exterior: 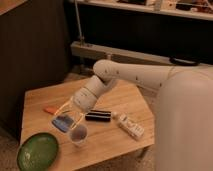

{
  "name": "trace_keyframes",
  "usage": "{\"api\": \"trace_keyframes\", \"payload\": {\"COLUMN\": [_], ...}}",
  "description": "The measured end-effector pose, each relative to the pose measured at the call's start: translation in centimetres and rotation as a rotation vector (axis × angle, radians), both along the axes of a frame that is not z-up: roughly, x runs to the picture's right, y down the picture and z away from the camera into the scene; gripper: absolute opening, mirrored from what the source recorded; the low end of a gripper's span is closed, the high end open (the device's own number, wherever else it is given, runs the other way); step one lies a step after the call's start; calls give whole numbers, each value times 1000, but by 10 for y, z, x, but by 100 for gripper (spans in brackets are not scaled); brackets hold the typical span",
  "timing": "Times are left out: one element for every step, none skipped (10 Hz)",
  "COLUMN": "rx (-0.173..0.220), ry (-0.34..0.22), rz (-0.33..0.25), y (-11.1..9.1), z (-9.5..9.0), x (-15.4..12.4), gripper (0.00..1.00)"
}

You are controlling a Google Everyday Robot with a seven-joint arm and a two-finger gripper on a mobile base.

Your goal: Place the white sponge in the ceramic cup

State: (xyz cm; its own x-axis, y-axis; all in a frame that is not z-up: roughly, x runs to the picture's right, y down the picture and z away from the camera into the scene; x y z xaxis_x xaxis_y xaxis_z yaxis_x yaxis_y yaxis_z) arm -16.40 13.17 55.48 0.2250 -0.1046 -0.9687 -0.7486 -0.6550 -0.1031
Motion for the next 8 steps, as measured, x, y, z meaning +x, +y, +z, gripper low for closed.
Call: {"api": "trace_keyframes", "payload": {"rx": [-31,-41,-50,-59,-68,-74,-82,-88], "ry": [-3,4,18,32,47,56,64,64], "rz": [-17,-27,-37,-46,-52,-55,-52,-48], "y": [7,10,13,16,19,21,24,26], "z": [4,4,4,5,7,9,12,15], "x": [-3,0,6,12,18,22,25,26], "gripper": [0,0,0,0,0,0,0,0]}}
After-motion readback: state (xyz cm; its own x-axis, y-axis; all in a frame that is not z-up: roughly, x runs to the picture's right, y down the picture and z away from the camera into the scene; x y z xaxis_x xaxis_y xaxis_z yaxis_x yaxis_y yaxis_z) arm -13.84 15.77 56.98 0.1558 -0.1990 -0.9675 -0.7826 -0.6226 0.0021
